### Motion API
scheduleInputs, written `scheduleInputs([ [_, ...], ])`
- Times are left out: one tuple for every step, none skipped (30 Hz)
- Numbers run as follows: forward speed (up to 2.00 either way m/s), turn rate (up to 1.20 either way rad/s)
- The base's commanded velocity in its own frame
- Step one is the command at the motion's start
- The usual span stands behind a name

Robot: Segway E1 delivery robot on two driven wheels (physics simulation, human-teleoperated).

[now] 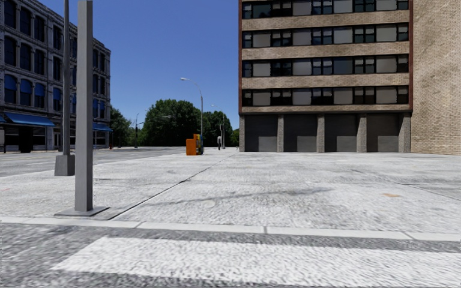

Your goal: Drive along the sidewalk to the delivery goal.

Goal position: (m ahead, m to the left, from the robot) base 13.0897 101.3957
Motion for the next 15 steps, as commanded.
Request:
scheduleInputs([
  [2.0,0.0],
  [2.0,0.0],
  [2.0,0.0],
  [2.0,0.0],
  [2.0,0.0],
  [2.0,0.0],
  [2.0,0.0],
  [2.0,0.0],
  [2.0,0.0],
  [2.0,0.0],
  [2.0,0.0],
  [2.0,0.0],
  [2.0,0.0],
  [2.0,0.0],
  [2.0,0.0],
])
